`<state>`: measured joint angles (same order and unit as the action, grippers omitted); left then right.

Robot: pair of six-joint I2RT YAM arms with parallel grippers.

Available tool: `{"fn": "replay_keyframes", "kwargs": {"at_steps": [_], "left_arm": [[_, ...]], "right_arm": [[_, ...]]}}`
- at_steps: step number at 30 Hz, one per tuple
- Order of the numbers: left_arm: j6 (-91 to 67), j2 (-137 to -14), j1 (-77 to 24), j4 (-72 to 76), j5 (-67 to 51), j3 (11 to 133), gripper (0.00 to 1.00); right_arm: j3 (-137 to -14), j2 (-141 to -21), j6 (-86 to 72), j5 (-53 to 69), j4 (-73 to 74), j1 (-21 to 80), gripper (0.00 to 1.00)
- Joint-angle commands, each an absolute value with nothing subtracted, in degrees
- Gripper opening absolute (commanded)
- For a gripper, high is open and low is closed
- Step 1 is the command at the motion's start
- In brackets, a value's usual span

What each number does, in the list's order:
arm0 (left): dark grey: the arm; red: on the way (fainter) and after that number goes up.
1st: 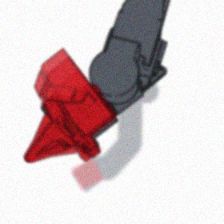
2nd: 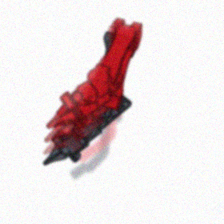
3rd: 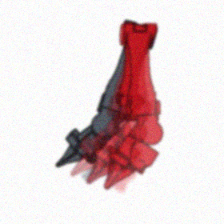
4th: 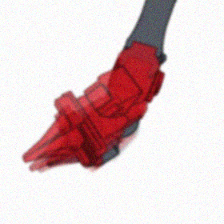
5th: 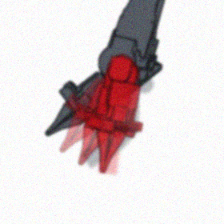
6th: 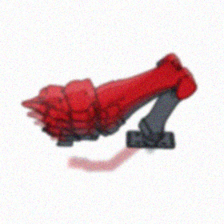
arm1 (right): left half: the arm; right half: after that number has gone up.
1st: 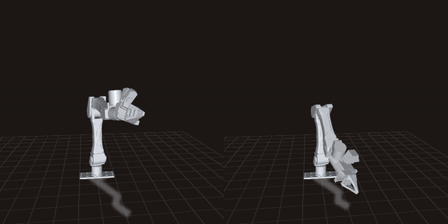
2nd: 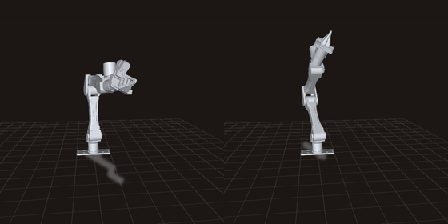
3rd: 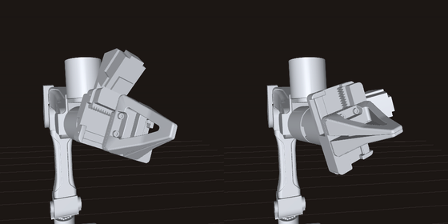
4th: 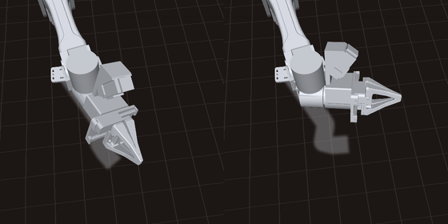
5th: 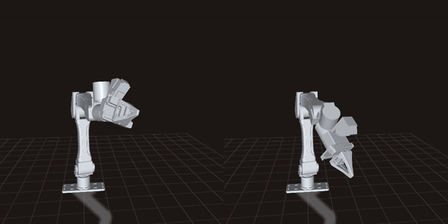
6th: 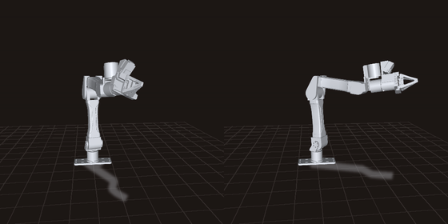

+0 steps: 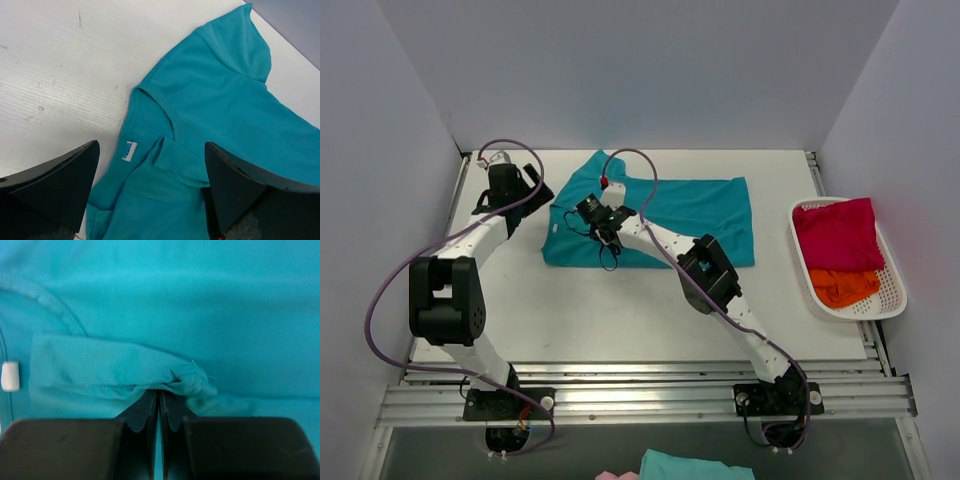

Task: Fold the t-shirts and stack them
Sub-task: Fold the tshirt

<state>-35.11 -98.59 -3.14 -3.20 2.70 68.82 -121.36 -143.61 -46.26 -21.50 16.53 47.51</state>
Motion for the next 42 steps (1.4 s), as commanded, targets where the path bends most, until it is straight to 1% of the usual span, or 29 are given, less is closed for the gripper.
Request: {"fn": "replay_keyframes", "kwargs": {"at_steps": [1,2,7,8,9,10,11,12,13,14,16,18,19,20,23,24,25,26,27,28,29,30,31,32,33,36,37,38,42], "left_arm": [[-34.37,-98.26,-2.64,-0.97,2.55,68.47,0.95],[-34.37,-98.35,-2.55,0.95,2.64,68.38,0.95],[-34.28,-98.26,-2.55,1.05,2.64,68.38,0.95],[-34.28,-98.00,-2.55,1.05,2.64,68.29,0.95],[-34.19,-97.91,-2.55,1.23,2.64,68.20,0.95],[-34.19,-97.82,-2.55,1.32,2.64,68.03,0.95],[-34.19,-97.82,-2.55,1.41,2.64,68.03,0.95],[-34.28,-97.82,-2.64,1.58,2.64,67.94,0.95],[-34.19,-97.91,-2.64,1.58,2.64,67.94,0.95],[-34.02,-98.00,-2.64,1.67,2.55,67.94,0.95],[-33.93,-98.26,-2.64,2.02,2.20,67.85,0.95],[-34.19,-98.00,-2.90,2.98,0.62,67.50,0.95],[-34.45,-97.91,-3.07,3.34,0.01,67.50,0.96],[-34.89,-97.74,-3.42,3.60,0.00,67.33,0.96],[-35.16,-97.03,-6.58,4.66,-3.42,67.15,0.97],[-35.07,-97.38,-8.94,4.66,-3.86,67.32,1.00],[-34.98,-97.64,-10.27,5.01,-4.65,67.67,0.99],[-34.81,-98.08,-11.59,5.62,-5.09,67.76,0.93],[-34.54,-99.22,-12.91,6.50,-5.45,68.02,0.85],[-34.54,-100.10,-15.01,6.94,-6.75,68.72,0.80],[-34.80,-100.98,-15.99,7.20,-7.20,69.17,0.72],[-34.98,-102.90,-16.87,7.56,-7.73,69.60,0.59],[-35.24,-103.70,-18.18,8.08,-8.26,69.87,0.38],[-35.59,-105.45,-18.80,8.61,-8.96,70.57,0.27],[-35.68,-106.34,-19.68,8.44,-8.79,71.53,0.13],[-35.51,-109.77,-20.48,8.09,-8.44,72.94,0.04],[-35.42,-110.56,-20.57,8.00,-8.18,73.38,0.02],[-35.33,-112.22,-20.65,7.56,-7.74,74.26,0.02],[-34.89,-115.40,-20.65,6.42,-6.51,76.37,0.02]], "right_arm": [[-124.89,-144.49,-45.70,-21.36,16.88,44.92,0.00],[-125.24,-144.67,-45.18,-21.27,16.53,44.04,0.00],[-128.31,-145.02,-43.51,-21.71,14.16,40.44,0.00],[-128.67,-145.45,-42.81,-21.88,12.15,38.34,0.02],[-128.85,-145.55,-42.37,-21.88,10.13,37.10,0.17],[-128.85,-145.81,-41.67,-20.49,7.67,35.78,0.28],[-128.85,-146.51,-40.79,-19.09,1.73,33.25,0.42],[-129.02,-147.12,-39.82,-17.59,-1.03,32.00,0.64],[-130.85,-147.56,-39.64,-15.93,-3.23,30.95,0.67],[-132.26,-148.26,-39.46,-12.86,-4.21,30.07,0.68],[-133.94,-147.40,-38.24,-11.26,-4.30,28.74,0.70],[-130.36,-142.05,-35.96,-12.91,-6.41,28.74,0.70],[-127.56,-139.77,-34.21,-13.62,-7.90,28.91,0.70],[-121.18,-134.44,-33.84,-14.32,-10.43,28.92,0.70],[-110.34,-126.24,-33.66,-16.78,-14.83,28.92,0.70],[-103.52,-121.34,-33.66,-17.74,-15.64,28.92,0.70],[-100.32,-119.11,-33.92,-19.06,-16.51,28.83,0.69],[-97.24,-114.83,-34.53,-19.59,-17.65,28.83,0.68],[-91.99,-112.78,-34.98,-20.38,-18.01,28.83,0.66],[-89.85,-111.28,-35.24,-21.35,-18.10,28.83,0.65],[-88.00,-108.14,-35.51,-21.62,-17.93,28.74,0.64],[-86.33,-106.80,-35.86,-21.80,-17.84,28.83,0.61],[-83.44,-105.57,-36.03,-22.06,-17.84,28.83,0.59],[-82.10,-103.29,-36.21,-22.15,-17.93,28.83,0.57],[-80.09,-102.31,-36.38,-22.84,-17.67,28.92,0.54],[-77.97,-99.23,-36.56,-23.73,-17.23,28.74,0.51],[-77.35,-98.62,-36.56,-24.08,-16.79,28.74,0.49],[-77.17,-97.74,-36.48,-24.69,-16.61,28.74,0.48],[-77.17,-96.24,-36.12,-25.84,-15.38,28.30,0.47]]}}
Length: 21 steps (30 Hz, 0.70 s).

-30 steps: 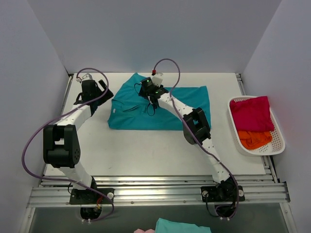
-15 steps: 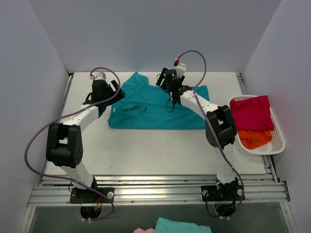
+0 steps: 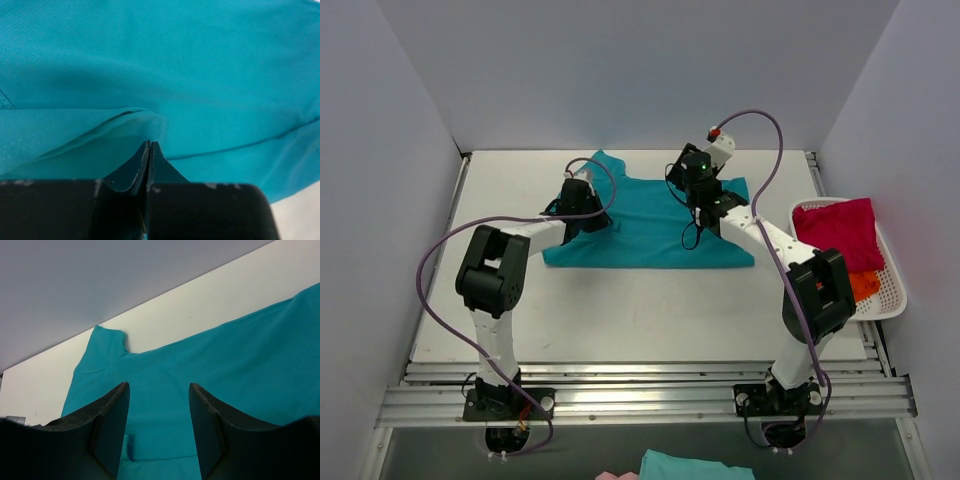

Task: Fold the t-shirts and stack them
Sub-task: Fold the tshirt

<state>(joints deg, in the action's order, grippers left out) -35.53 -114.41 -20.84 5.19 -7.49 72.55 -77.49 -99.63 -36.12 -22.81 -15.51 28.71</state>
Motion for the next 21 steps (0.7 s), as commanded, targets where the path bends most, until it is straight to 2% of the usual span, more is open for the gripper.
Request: {"fn": "replay_keyframes", "kwargs": {"at_steps": [1,15,21], "left_arm": [[-34.54,-116.01,-20.65,6.42,-6.24,76.64,0.02],[-30.32,-118.13,-20.57,-2.90,1.49,83.06,0.02],[-29.53,-114.00,-20.57,-0.97,1.41,77.27,0.02]], "right_arm": [[-77.08,-95.72,-36.12,-25.93,-15.47,28.30,0.46],[-76.29,-95.80,-37.44,-23.56,-14.77,25.58,0.44],[-76.03,-96.15,-37.70,-23.29,-15.29,25.22,0.43]]}}
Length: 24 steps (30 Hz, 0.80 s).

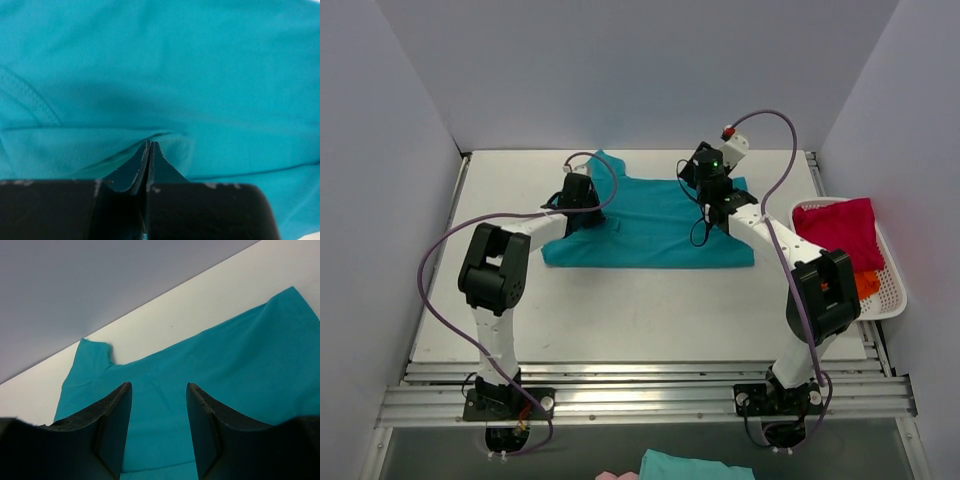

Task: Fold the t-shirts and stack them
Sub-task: Fold the tshirt

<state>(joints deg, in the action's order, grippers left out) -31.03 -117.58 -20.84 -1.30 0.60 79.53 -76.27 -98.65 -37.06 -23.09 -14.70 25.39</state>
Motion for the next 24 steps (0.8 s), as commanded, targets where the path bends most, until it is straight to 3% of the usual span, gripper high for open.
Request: {"fn": "replay_keyframes", "kwargs": {"at_steps": [1,24], "left_arm": [[-29.44,-113.39,-20.57,0.16,1.06,76.47,0.02],[-28.74,-119.35,-20.57,-5.10,7.47,80.94,0.02]], "right_arm": [[-76.03,-96.50,-37.71,-23.20,-15.29,25.22,0.43],[-75.15,-96.77,-38.41,-21.97,-15.03,24.00,0.43]]}}
